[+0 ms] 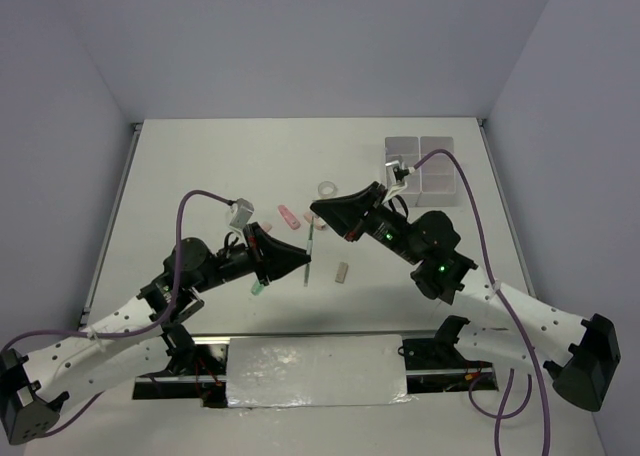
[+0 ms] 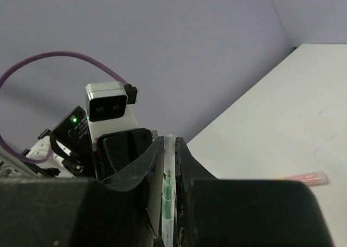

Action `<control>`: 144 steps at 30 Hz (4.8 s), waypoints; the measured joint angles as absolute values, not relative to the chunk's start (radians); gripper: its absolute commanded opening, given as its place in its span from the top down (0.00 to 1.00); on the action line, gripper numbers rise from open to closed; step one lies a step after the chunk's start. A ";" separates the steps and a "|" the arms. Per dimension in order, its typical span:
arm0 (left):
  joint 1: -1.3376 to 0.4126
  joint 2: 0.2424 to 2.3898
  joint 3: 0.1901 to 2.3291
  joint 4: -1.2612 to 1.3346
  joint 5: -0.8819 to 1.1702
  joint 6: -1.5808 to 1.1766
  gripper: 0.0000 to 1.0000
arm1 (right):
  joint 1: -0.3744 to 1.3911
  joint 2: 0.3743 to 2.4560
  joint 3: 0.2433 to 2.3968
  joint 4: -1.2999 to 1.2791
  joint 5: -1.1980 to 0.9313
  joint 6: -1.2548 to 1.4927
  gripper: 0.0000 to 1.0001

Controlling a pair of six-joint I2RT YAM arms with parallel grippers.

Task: Sort the stationery into containers
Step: Close the pen cap on the pen.

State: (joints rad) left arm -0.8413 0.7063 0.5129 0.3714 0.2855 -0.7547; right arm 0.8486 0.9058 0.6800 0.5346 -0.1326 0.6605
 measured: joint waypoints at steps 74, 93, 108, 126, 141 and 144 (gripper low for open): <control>-0.846 0.706 0.546 0.389 0.240 -0.623 0.62 | 0.918 0.941 0.727 0.395 -0.249 0.504 1.00; -0.849 0.780 0.570 0.430 0.271 -0.624 1.00 | 0.933 0.925 0.730 0.372 -0.254 0.492 0.24; -0.857 0.725 0.570 0.376 0.395 -0.521 1.00 | 0.934 0.894 0.885 0.265 -0.211 0.421 0.33; -0.859 0.733 0.594 0.332 0.387 -0.496 1.00 | 0.934 0.939 0.869 0.268 -0.259 0.432 0.50; -0.859 0.748 0.599 0.328 0.352 -0.497 1.00 | 0.937 0.944 0.837 0.295 -0.262 0.444 1.00; -0.859 0.748 0.610 0.291 0.334 -0.490 1.00 | 0.937 0.946 0.800 0.349 -0.251 0.448 1.00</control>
State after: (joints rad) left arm -0.8593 0.7483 0.6102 0.2909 0.3340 -0.4900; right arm 0.9371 0.9463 0.8001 0.3492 -0.2508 0.4477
